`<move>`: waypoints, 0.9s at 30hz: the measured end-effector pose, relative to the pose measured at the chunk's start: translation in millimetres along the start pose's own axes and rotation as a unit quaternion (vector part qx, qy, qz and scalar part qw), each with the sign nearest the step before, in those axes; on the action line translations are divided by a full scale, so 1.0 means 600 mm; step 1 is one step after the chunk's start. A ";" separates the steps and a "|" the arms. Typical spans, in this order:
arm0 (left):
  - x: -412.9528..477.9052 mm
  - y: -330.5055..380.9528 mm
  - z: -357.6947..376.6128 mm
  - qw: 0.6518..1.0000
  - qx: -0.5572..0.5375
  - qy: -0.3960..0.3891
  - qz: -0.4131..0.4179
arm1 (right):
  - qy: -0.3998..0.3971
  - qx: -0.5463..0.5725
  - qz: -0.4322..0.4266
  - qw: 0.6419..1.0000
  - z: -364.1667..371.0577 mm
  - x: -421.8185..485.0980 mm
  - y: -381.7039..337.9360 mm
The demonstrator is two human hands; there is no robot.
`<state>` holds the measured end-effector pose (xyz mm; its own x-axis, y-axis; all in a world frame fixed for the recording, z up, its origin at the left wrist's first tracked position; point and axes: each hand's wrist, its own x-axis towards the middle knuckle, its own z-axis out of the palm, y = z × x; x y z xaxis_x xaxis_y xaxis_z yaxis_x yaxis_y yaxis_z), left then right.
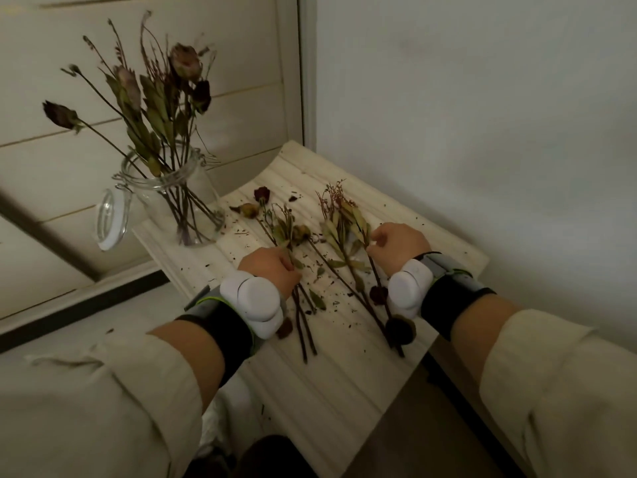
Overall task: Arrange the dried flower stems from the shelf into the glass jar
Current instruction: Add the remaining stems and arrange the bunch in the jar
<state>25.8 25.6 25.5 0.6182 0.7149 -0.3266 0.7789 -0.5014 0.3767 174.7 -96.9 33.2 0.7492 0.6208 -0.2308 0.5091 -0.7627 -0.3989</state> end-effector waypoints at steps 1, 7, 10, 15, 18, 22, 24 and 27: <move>0.005 -0.002 0.007 1.000 0.008 0.001 -0.005 | 0.000 0.007 0.013 1.000 0.004 0.003 0.007; 0.023 -0.002 0.025 1.000 -0.004 -0.001 -0.030 | 0.008 0.038 0.058 0.998 0.013 0.011 0.021; 0.026 -0.001 0.031 0.999 -0.011 0.005 -0.033 | 0.015 0.042 0.049 0.998 0.016 0.011 0.015; 0.031 -0.006 0.040 0.999 -0.019 0.007 -0.040 | 0.015 0.043 0.030 0.998 0.025 0.013 0.002; 0.035 -0.012 0.044 0.999 -0.012 -0.007 -0.045 | 0.006 0.041 0.030 0.999 0.036 0.018 0.001; 0.040 -0.014 0.043 0.999 0.001 -0.006 -0.051 | 0.012 0.035 0.042 0.998 0.044 0.027 0.003; 0.043 -0.013 0.042 0.999 0.002 -0.004 -0.054 | 0.014 0.035 0.046 0.998 0.045 0.029 0.003; 0.046 -0.013 0.045 0.998 0.002 -0.006 -0.058 | 0.015 0.029 0.050 0.998 0.042 0.029 0.001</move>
<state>39.3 36.2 -9.7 0.5259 0.7617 -0.3784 0.8452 -0.4184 0.3326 177.5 -81.7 6.7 0.8077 0.5359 -0.2459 0.4064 -0.8081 -0.4263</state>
